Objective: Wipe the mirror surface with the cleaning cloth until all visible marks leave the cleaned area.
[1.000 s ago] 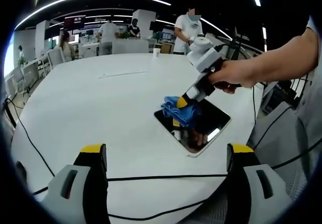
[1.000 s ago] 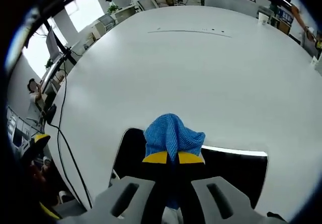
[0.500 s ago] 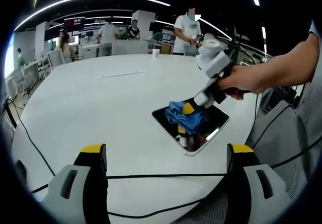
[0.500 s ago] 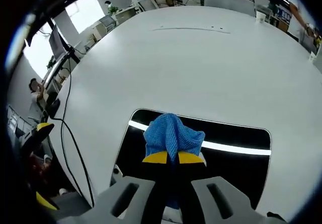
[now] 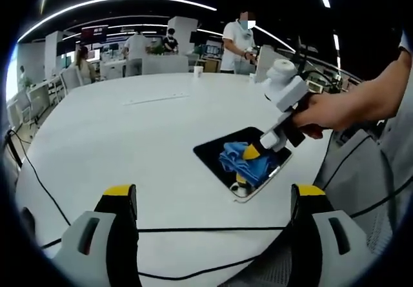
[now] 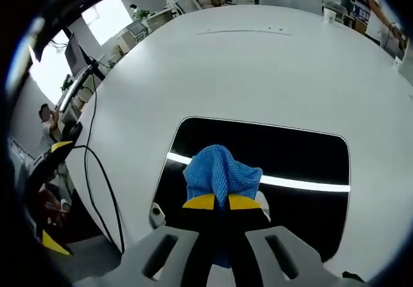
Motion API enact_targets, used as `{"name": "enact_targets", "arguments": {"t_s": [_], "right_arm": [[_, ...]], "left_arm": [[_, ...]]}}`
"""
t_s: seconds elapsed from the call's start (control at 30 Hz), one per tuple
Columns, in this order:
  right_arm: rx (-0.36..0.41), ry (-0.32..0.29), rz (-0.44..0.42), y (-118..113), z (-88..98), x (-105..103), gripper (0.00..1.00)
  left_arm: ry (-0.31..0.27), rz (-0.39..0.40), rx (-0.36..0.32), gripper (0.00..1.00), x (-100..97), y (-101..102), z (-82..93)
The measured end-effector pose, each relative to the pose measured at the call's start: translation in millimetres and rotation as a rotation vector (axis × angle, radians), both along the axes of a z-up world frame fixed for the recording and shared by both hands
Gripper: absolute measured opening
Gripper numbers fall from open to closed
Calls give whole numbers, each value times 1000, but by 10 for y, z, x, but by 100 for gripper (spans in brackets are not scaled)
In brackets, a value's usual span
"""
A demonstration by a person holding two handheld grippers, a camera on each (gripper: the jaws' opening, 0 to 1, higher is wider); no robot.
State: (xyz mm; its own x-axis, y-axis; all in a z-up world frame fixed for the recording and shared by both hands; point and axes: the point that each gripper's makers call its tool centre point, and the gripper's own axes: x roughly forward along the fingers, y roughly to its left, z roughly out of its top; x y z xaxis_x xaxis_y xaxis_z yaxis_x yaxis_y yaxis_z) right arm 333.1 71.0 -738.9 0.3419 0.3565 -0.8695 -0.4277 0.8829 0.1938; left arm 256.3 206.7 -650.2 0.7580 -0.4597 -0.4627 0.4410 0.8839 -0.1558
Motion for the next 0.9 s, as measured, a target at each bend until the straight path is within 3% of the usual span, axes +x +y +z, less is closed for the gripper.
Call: {"name": "enact_targets", "arguments": {"t_s": [0.5, 0.7, 0.9], "right_arm": [[10, 13, -5, -29, 8, -223, 0], [28, 65, -35, -47, 5, -333, 0], [32, 69, -38, -52, 4, -384, 0]], "left_arm": [[-13, -5, 4, 99, -68, -19, 3], [8, 3, 16, 99, -101, -40, -77], [-8, 19, 27, 99, -75, -27, -50]]}}
